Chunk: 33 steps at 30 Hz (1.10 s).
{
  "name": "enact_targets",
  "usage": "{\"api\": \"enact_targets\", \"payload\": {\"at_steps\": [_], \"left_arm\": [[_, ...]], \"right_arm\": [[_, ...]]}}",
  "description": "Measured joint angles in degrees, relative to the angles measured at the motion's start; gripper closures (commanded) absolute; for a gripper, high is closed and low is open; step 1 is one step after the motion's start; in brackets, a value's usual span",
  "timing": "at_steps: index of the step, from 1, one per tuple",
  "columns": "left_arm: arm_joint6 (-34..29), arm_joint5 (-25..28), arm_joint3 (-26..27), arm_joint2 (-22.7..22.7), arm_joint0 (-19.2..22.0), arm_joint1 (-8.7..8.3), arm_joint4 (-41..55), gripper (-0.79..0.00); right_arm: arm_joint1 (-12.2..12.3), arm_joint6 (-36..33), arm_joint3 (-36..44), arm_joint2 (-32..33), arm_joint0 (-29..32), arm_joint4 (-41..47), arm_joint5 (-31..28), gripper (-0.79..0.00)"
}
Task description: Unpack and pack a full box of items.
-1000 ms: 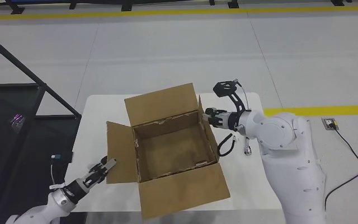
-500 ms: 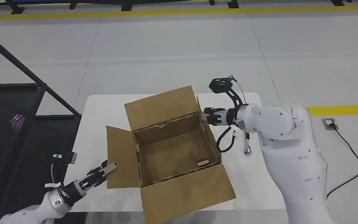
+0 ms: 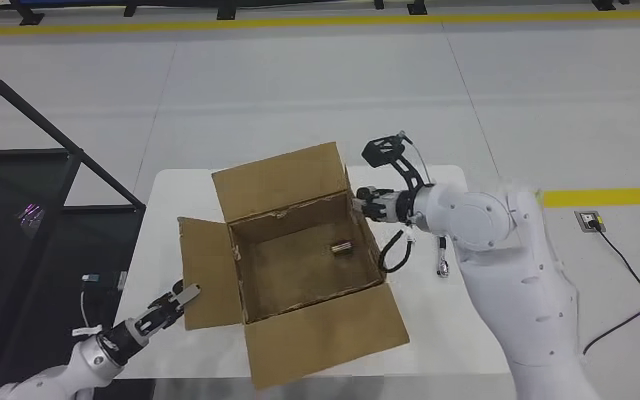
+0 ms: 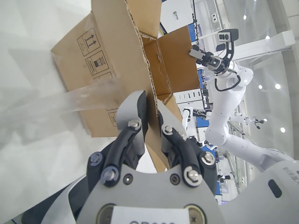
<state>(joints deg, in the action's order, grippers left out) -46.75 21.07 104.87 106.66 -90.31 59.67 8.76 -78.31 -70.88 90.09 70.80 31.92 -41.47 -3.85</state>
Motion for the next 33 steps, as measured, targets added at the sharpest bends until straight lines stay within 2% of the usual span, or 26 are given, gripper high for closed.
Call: {"api": "enact_targets", "payload": {"at_steps": [5,12,21,33], "left_arm": [[2.03,0.02,0.10,-1.31,0.07,0.02,-2.15,0.000],[2.03,-0.69,-0.05,-2.47,0.66,-0.12,-2.59,0.000],[2.00,-0.79,-0.70,-3.38,0.77,-0.28,-2.12,0.000],[0.45,-0.74,-0.27,-4.43,0.45,-0.56,-1.66,0.000]], "right_arm": [[0.51,2.57,4.56,0.14,3.27,-1.15,-0.32,0.000],[0.98,2.43,7.58,-0.23,4.65,-1.99,1.19,0.000],[1.20,1.67,7.69,-2.06,2.98,-1.93,1.92,0.000],[0.99,-0.77,3.91,-5.53,-1.15,-0.81,5.22,0.000]]}}
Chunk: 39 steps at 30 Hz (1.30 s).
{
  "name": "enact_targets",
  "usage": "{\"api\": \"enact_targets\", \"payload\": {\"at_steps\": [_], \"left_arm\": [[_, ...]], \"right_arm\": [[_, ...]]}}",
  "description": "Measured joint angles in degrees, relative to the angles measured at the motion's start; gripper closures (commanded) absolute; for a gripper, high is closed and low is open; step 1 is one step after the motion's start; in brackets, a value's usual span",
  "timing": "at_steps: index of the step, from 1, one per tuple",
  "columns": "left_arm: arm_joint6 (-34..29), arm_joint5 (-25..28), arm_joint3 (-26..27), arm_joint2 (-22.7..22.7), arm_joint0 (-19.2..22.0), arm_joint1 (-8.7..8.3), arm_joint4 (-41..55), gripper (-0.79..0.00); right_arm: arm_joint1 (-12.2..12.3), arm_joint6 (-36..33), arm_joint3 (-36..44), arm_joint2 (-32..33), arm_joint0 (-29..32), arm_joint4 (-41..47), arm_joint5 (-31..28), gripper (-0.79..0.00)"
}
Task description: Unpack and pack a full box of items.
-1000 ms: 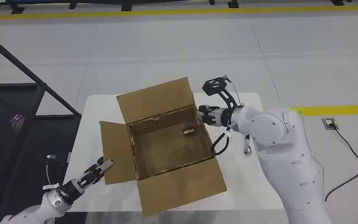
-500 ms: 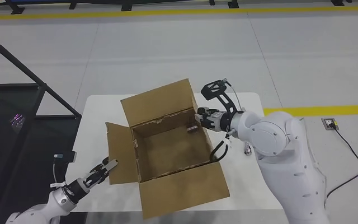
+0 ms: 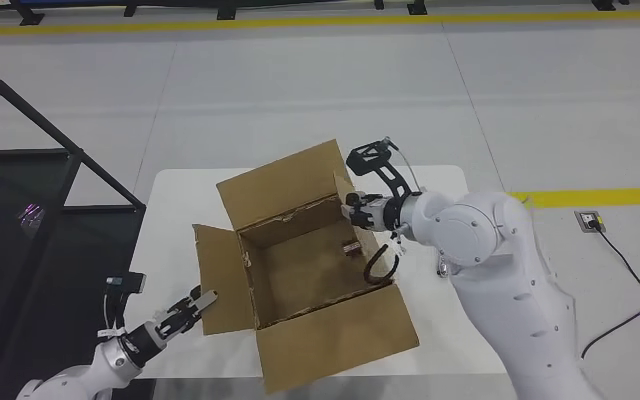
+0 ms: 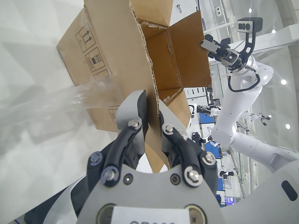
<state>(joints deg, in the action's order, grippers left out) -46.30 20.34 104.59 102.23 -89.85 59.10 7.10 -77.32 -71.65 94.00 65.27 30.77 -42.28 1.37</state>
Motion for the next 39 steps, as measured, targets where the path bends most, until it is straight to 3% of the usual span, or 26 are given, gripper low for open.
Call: {"api": "enact_targets", "payload": {"at_steps": [20,39], "left_arm": [[-1.80,-0.97,-1.49,-2.27,1.70,-0.53,-0.16,0.000],[-1.58,-1.46,-2.30,-3.19,2.97,-0.96,0.05,0.000]], "right_arm": [[-0.81,-1.35,-3.13,-6.22,-5.65,1.09,2.87,0.000],[-0.27,0.45,0.25,-5.92,-4.25,-1.15,4.95,0.000]]}}
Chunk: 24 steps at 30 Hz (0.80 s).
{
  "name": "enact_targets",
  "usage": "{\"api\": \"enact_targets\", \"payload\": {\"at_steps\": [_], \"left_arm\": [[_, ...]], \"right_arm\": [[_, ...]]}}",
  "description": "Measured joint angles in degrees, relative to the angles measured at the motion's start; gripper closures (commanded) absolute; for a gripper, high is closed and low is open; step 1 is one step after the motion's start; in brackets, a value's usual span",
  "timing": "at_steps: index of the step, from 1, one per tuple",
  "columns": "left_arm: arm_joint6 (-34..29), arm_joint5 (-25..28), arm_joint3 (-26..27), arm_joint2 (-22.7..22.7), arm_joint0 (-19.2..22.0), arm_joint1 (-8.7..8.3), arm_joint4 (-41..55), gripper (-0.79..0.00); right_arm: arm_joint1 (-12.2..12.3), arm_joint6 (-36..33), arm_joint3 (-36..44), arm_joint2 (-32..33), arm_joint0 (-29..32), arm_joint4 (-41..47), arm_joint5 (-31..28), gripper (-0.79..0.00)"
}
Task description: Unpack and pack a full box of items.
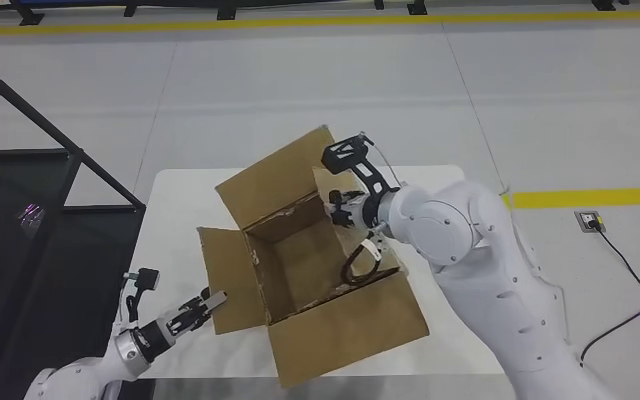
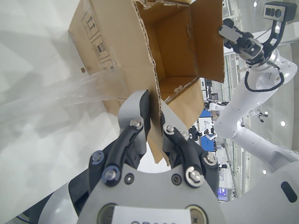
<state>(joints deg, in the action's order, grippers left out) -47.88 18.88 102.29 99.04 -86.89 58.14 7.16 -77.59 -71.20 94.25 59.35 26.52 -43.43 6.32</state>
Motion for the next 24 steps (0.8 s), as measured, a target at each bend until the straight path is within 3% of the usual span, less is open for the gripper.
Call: {"api": "enact_targets", "payload": {"at_steps": [13,24], "left_arm": [[0.65,2.77,5.51,8.61,-5.96,-0.48,5.99,0.000],[-5.23,-2.74,5.33,9.55,-5.24,-1.09,11.34,0.000]], "right_arm": [[1.13,3.72,-6.92,5.46,3.83,5.47,-4.05,0.000],[2.18,0.78,-4.66,6.97,6.09,6.08,-4.52,0.000]]}}
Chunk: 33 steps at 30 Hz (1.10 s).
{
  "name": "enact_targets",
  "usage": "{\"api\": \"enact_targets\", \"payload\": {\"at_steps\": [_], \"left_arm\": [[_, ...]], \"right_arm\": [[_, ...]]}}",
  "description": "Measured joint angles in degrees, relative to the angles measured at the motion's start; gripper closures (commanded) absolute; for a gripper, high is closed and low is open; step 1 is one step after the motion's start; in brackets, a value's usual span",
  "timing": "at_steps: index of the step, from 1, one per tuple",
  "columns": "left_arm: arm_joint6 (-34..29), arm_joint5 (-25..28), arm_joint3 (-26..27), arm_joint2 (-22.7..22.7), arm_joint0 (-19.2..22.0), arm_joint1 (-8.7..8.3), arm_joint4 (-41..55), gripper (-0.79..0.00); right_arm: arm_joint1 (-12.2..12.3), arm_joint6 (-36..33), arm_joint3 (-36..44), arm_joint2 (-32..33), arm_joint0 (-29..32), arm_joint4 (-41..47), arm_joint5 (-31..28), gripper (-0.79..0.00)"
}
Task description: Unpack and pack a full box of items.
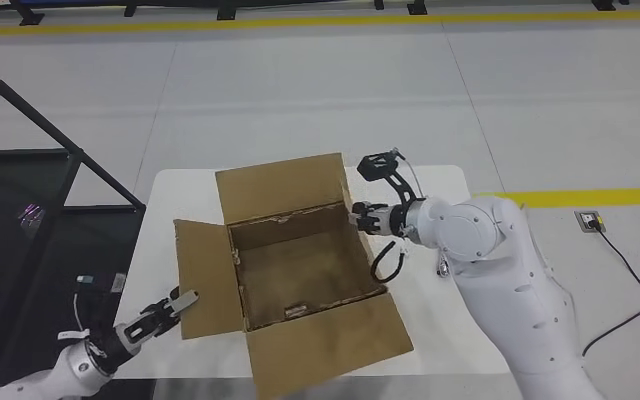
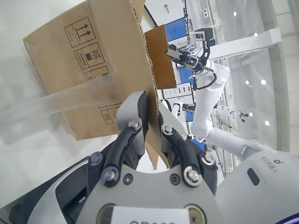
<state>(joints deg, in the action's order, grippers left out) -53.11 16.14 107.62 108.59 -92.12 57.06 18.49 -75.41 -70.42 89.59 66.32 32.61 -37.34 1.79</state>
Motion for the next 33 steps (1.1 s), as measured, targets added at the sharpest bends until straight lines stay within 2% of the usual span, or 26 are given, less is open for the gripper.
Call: {"api": "enact_targets", "payload": {"at_steps": [9,16,19,28,31,33], "left_arm": [[-1.43,-3.71,-3.52,-2.71,3.40,-0.34,0.17,0.000],[-2.10,-4.69,-4.47,-3.19,4.07,-0.55,0.59,0.000],[-3.99,-6.87,-5.36,-3.50,4.96,-0.70,2.62,0.000],[-7.52,-8.91,-5.94,-3.40,6.42,-1.17,5.22,0.000],[-6.90,-8.77,-6.31,-3.15,6.79,-1.29,4.59,0.000],[-4.08,-7.79,-6.72,-3.17,6.84,-1.32,1.54,0.000]], "right_arm": [[0.28,-3.84,0.09,-1.70,-1.27,-1.24,2.64,0.000],[0.18,-3.96,-1.41,-3.26,-3.07,-1.43,3.55,0.000],[0.07,-4.18,-2.72,-4.13,-3.86,-1.61,4.68,0.000],[-0.08,-6.36,-5.20,-5.22,-7.10,0.07,5.27,0.000],[-0.06,-6.48,-5.04,-5.60,-7.62,-0.11,5.44,0.000],[-0.03,-5.56,-4.76,-6.02,-7.62,-0.77,4.89,0.000]]}}
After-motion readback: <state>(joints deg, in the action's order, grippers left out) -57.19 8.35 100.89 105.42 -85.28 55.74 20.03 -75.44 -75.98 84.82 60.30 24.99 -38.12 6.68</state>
